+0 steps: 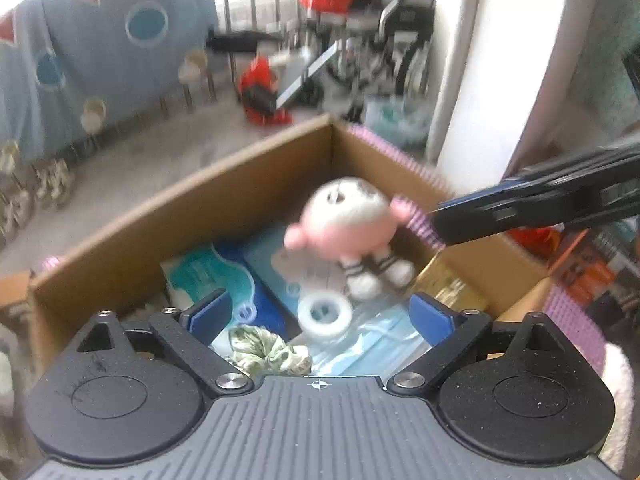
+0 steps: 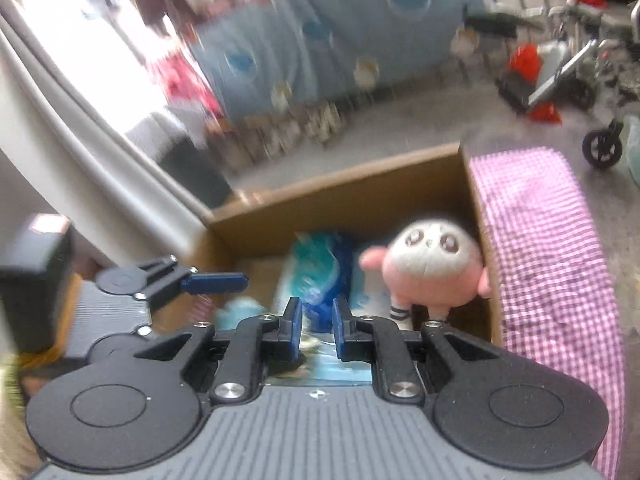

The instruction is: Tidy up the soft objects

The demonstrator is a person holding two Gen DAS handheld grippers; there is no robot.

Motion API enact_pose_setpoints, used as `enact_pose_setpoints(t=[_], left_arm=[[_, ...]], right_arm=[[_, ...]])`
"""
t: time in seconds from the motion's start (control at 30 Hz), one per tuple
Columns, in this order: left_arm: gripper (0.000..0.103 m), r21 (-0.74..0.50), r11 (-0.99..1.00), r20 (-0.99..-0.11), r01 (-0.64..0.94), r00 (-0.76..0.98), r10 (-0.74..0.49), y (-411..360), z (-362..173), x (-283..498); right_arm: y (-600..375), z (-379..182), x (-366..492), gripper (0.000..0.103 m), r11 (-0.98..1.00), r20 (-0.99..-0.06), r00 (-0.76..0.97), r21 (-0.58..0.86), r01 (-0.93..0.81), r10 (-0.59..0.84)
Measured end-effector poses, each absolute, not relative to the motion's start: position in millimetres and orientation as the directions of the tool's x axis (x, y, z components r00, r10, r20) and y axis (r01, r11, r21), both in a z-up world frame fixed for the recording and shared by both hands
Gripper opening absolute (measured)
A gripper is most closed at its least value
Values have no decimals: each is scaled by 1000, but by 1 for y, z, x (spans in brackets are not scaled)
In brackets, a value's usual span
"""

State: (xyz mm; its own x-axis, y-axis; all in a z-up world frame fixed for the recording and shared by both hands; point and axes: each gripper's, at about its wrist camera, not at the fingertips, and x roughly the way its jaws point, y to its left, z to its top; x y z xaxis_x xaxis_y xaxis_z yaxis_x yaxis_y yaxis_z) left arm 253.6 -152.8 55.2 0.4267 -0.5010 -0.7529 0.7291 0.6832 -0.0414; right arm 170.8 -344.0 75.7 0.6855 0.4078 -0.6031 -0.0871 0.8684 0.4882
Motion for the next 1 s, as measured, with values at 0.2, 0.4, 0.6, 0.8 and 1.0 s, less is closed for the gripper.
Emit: enact_pose_setpoints(t=[0.2,0.4,0.6,0.8,1.0], left_arm=[[101,30,669,-640,743,528,-558,-137,98,199],[103,-71,562,-610,824,410,-678,-149,92,135],[103,-113,421,-660,900,249,-709,-203,32,81],[92,-20,314,-705,949,209,-678,-263,-35,59],[74,54,223,-735,973,190,-651,-296,-70,46]], right_arm=[[-379,108,55,18,743,-347,808,650,-159,476],[-404,73,-35,18,711,-304,869,699,-75,390],[-426,2,-77,18,691,-450,864,699,185,225],[-442,-55,-81,18,652,-587,797,660,372,140],[-437,-74,-77,18,710,-672,739,548,443,57]])
